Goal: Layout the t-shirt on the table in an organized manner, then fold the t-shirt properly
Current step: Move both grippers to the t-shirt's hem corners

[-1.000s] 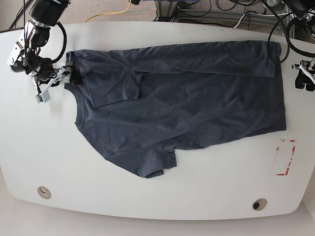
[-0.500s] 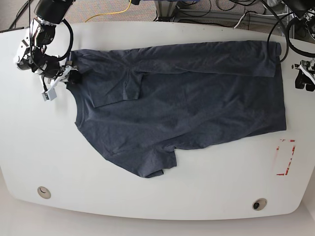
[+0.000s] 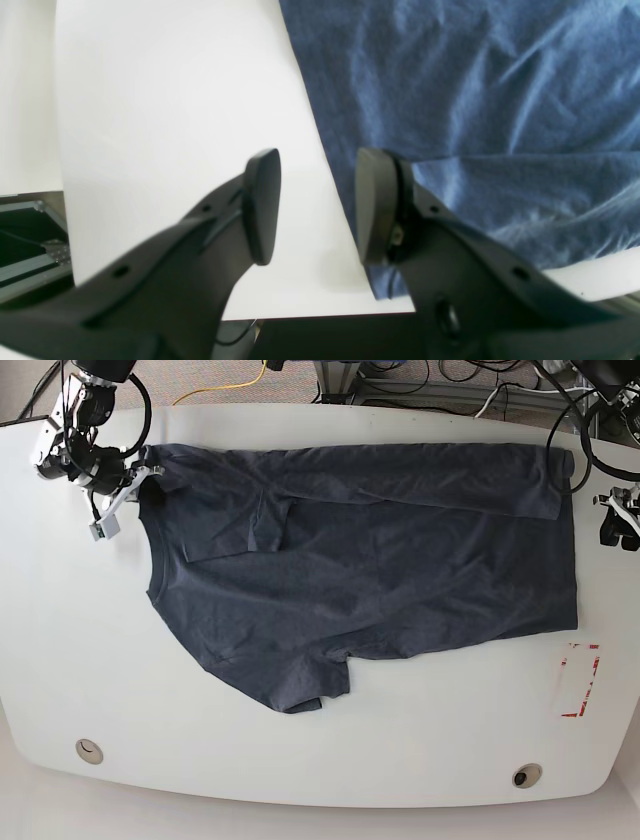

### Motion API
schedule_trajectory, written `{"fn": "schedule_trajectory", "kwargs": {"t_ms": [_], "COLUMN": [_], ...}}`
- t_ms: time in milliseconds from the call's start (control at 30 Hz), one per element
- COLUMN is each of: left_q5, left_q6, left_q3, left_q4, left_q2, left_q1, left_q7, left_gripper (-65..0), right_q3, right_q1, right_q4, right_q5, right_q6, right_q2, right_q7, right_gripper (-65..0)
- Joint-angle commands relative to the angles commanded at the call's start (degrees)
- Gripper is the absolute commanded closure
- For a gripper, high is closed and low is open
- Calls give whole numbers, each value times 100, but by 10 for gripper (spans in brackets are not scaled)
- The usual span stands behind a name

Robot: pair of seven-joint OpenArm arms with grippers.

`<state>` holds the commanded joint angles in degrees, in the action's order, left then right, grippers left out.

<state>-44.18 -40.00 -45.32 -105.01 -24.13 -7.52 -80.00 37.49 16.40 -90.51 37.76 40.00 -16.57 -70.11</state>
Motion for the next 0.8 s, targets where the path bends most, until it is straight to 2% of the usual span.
{"fn": "schedule_trajectory", "kwargs": {"t_ms": [333, 633, 733, 800], "left_q5": [0, 0, 0, 0], "left_q6": [0, 0, 0, 0], "left_q3": [255, 369, 457, 527], "left_q4": [0, 0, 0, 0], "left_q2": [0, 0, 0, 0], "left_q1": [18, 114, 132, 193], "left_q7": [0, 0, 0, 0], "left_gripper": [-232, -232, -232, -232], "right_q3": [404, 413, 413, 431], "right_q1": [677, 800, 677, 615], "right_q4": [-396, -316, -325, -334], "right_q5": [0, -18, -18, -53], "right_q6": [0, 0, 0, 0], "right_q2": [141, 158, 158, 158], "right_q7": [-9, -9, -9, -9], "right_gripper": [-44, -51, -103, -179]}}
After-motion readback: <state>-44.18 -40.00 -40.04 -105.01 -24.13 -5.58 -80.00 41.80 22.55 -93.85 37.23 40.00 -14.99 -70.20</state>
